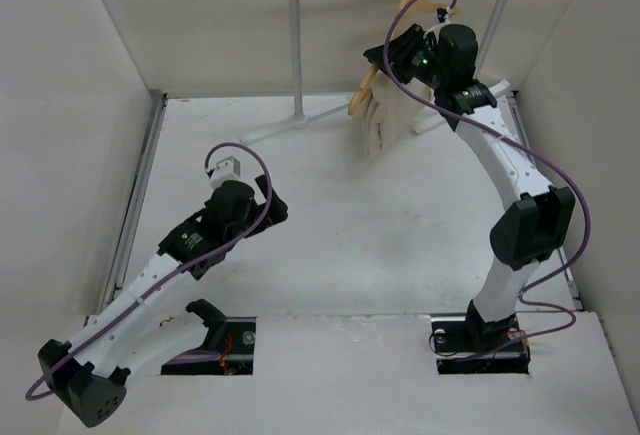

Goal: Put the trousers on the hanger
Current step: Place the hanger at the clothesline.

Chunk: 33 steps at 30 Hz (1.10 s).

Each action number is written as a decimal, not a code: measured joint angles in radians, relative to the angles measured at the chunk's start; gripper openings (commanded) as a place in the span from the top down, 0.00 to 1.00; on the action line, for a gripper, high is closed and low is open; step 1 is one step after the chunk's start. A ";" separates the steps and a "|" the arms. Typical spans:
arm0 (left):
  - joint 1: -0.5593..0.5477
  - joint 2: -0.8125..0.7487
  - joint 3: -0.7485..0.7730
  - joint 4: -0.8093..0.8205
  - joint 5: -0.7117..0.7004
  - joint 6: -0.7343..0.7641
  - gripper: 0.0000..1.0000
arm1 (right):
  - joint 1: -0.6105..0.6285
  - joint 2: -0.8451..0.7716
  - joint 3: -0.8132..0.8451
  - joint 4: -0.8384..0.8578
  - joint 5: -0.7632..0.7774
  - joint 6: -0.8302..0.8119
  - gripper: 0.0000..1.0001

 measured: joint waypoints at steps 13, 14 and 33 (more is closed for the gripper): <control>-0.074 0.002 -0.085 0.069 0.004 -0.098 0.00 | -0.084 0.196 0.239 -0.093 -0.006 0.004 0.89; -0.074 0.005 -0.085 0.073 0.004 -0.100 0.00 | -0.090 0.202 0.239 -0.097 -0.007 0.006 0.89; -0.010 0.036 -0.056 0.095 0.013 -0.111 0.00 | -0.124 0.150 0.182 -0.102 0.024 -0.053 0.00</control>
